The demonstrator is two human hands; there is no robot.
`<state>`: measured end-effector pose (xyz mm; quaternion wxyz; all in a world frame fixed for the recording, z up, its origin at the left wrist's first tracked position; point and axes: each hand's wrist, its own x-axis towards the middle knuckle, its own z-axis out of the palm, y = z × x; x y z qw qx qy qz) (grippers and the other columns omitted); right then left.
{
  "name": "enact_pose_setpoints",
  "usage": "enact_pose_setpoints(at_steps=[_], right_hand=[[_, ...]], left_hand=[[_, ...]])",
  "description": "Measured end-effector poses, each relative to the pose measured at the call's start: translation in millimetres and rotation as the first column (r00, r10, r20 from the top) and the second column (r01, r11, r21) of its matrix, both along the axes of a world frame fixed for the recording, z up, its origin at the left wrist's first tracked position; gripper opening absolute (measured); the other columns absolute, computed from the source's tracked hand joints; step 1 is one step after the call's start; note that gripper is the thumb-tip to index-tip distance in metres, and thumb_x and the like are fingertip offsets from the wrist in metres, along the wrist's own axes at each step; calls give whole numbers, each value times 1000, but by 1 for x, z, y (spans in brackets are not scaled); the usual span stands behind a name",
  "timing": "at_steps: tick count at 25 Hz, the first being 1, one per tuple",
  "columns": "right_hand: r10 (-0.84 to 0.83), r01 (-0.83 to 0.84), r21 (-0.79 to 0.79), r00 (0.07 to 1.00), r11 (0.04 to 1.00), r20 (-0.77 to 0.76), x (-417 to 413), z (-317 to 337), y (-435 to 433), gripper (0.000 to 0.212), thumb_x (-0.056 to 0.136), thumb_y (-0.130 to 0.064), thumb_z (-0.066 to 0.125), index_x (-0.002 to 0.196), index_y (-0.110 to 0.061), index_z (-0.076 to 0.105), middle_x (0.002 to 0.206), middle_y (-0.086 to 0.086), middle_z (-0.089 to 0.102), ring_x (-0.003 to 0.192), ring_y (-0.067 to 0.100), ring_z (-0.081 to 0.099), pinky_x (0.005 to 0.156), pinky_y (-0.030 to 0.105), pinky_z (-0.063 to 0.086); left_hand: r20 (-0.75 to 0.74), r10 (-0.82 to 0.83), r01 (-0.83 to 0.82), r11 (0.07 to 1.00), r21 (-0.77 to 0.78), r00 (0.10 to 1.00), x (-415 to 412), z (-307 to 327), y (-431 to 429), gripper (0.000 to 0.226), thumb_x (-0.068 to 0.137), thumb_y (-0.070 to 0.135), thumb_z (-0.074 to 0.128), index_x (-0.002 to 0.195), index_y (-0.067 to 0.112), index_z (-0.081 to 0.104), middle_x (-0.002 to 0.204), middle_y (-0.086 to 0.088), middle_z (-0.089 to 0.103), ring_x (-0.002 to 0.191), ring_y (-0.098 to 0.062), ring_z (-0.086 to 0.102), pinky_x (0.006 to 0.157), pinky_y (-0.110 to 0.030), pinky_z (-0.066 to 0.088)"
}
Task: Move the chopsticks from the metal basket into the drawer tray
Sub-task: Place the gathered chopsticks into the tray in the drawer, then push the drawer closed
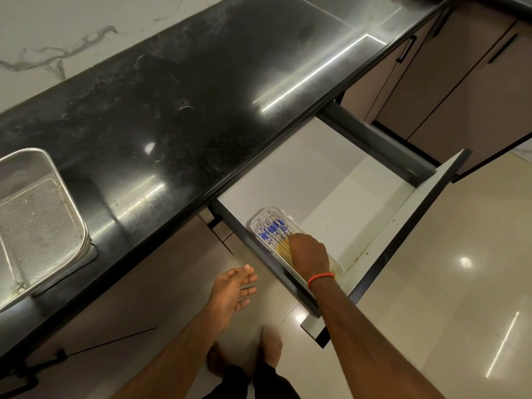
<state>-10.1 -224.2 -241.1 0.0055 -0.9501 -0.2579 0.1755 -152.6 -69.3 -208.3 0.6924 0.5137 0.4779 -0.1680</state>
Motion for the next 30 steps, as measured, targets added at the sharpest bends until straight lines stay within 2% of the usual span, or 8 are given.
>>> enact_pose_setpoints(at_steps=[6,13,17,20,22,25,28,30], right_hand=[[59,-59,-40,998,997,-6,-4,4,0,24,95,-4,50,109,-12,67,106,10,71,99,28,68,79,39,56],[-142,156,237,987,959,-76,-9,28,-18,26,98,-34,55,114,-20,70,106,7,68,96,23,65,78,37,59],[-209,217,311,976,925,-59,-19,49,-34,29,97,-41,58,116,-23,72,104,1,72,97,16,65,76,29,57],[-268,254,414,963,874,-26,-26,67,-51,26,95,-39,63,112,-22,73,104,-2,74,101,15,65,76,29,56],[-332,275,462,942,843,45,-32,80,-68,27,93,-37,65,114,-20,71,111,0,72,107,17,62,80,31,56],[-513,438,408,854,801,91,-44,90,-102,47,91,-36,69,133,-18,59,141,10,56,128,30,49,94,44,52],[-669,668,380,727,639,-153,-54,89,-130,67,90,-23,72,148,-9,41,152,18,40,138,37,39,105,49,46],[-689,778,406,620,478,-376,-58,87,-131,69,90,-9,71,150,-8,36,148,18,46,135,37,47,109,47,44]], left_hand=[[-23,-3,3,1000,-1,1000,2,-2,-3,21,99,36,60,109,23,71,107,5,78,100,-18,72,76,-34,52],[3,-21,21,1000,-5,1000,15,2,-10,21,98,37,62,110,23,70,104,6,79,100,-18,73,74,-33,52],[20,-39,39,999,-4,999,15,7,-14,20,97,36,63,111,23,70,104,7,79,100,-18,73,75,-33,53],[29,-48,48,999,1,998,11,12,-15,20,97,36,63,111,22,70,106,5,78,101,-19,73,78,-35,54],[38,-53,53,999,0,998,7,17,-15,20,98,36,63,111,22,70,106,5,78,102,-19,73,79,-35,54],[46,-77,76,997,15,996,-1,26,-18,20,98,36,62,110,21,70,106,5,78,101,-20,73,74,-33,53],[60,-177,174,983,57,982,-10,34,-26,22,98,37,61,109,20,70,108,4,78,100,-18,73,71,-30,53],[62,-256,253,966,60,965,-18,37,-33,24,97,40,63,109,21,71,109,5,78,97,-17,74,69,-29,54]])
